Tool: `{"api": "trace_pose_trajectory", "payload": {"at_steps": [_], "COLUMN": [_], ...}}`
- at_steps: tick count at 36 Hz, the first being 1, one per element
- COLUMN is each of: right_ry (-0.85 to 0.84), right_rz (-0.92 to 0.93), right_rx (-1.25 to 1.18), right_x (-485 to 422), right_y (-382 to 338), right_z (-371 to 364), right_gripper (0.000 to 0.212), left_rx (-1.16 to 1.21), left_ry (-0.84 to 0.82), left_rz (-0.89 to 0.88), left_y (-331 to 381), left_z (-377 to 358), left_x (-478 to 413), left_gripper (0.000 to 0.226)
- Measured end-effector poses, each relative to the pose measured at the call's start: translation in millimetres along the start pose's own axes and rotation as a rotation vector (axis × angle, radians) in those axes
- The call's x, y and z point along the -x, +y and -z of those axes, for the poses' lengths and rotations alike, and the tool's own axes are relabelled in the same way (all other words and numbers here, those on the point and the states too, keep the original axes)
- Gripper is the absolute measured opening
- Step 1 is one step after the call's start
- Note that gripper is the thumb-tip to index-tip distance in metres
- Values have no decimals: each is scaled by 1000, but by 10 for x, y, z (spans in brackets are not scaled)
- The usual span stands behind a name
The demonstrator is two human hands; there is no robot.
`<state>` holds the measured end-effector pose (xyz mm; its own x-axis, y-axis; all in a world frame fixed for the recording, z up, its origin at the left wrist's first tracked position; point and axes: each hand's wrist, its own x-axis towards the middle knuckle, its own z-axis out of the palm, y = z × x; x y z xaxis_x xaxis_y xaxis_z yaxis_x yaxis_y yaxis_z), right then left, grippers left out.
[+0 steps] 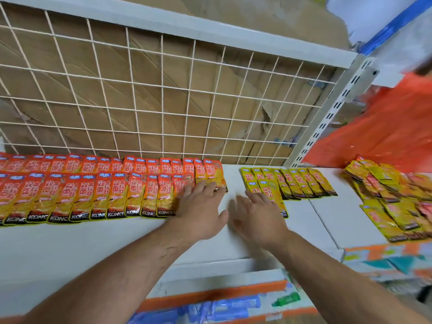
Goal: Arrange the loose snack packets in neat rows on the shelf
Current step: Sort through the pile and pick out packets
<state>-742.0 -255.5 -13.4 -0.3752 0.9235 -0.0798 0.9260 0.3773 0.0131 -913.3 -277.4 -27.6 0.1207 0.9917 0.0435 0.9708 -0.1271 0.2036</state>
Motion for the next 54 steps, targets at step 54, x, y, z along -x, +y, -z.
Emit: {"api": "trace_pose_trajectory", "payload": {"at_steps": [54], "right_ry": [184], "right_rz": [-415], "right_rx": [-289], "right_x": [932], "right_y": [4706], "right_z": [-146], "right_gripper": [42], "left_rx": [60], "left_ry": [-160], "left_rz": [-7], "left_y": [4451], "left_z": [-957], "left_x": [-1892], "left_gripper": [67]}}
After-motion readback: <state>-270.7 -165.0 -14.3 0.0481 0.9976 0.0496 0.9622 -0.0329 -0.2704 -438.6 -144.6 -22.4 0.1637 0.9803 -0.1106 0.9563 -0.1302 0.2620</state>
